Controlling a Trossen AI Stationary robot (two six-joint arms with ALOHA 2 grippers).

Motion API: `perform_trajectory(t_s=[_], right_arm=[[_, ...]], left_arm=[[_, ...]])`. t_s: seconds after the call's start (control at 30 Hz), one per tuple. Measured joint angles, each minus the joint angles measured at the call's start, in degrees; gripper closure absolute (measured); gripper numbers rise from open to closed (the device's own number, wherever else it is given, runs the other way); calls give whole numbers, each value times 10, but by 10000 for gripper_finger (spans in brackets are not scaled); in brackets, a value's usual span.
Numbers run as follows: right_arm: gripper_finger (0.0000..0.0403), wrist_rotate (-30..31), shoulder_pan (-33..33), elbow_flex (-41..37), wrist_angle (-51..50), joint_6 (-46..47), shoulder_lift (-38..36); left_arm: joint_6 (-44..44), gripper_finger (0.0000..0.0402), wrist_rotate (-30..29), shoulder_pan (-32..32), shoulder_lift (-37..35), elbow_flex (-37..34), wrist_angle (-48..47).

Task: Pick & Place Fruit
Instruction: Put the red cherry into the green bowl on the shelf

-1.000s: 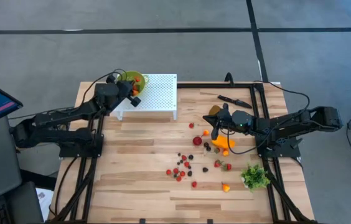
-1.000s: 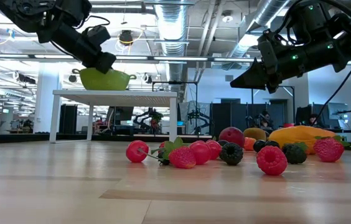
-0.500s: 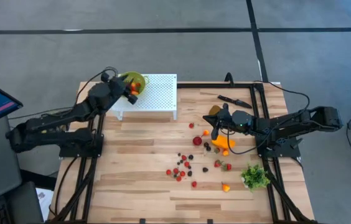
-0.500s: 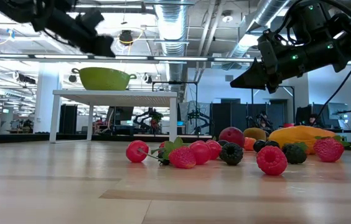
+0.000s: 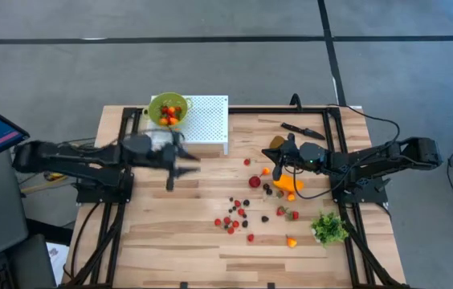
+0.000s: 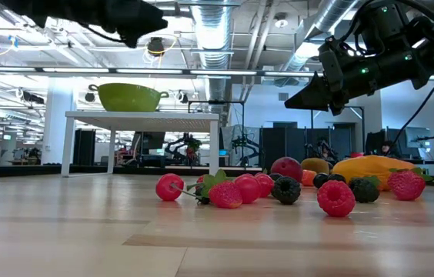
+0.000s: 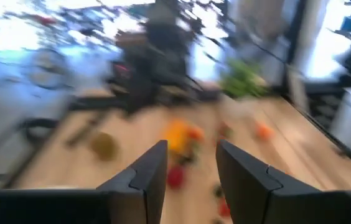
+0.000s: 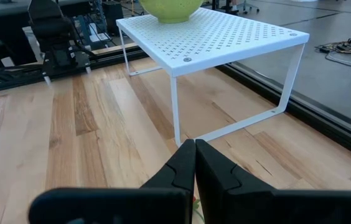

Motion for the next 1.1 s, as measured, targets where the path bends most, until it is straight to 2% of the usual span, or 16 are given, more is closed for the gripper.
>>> perform_trajectory(t_s=[0.17,0.27,0.37,0.47,0.63,0.73,0.93,1.1], right_arm=[[397,0,0,0,0,0,0],[397,0,0,0,0,0,0],[397,0,0,0,0,0,0],[397,0,0,0,0,0,0],[397,0,0,0,0,0,0],[397,0,0,0,0,0,0],[397,0,0,0,0,0,0],[397,0,0,0,0,0,0]], left_arm=[[36,271,-2,-91,107,0,7],[46,264,-25,-131,169,0,34],[47,245,-45,-162,224,0,54],[46,208,-50,-184,273,0,67],[45,142,-106,-204,334,0,102],[45,117,-109,-205,358,0,108],[41,105,-107,-206,400,0,129],[29,105,-83,-206,443,0,170]])
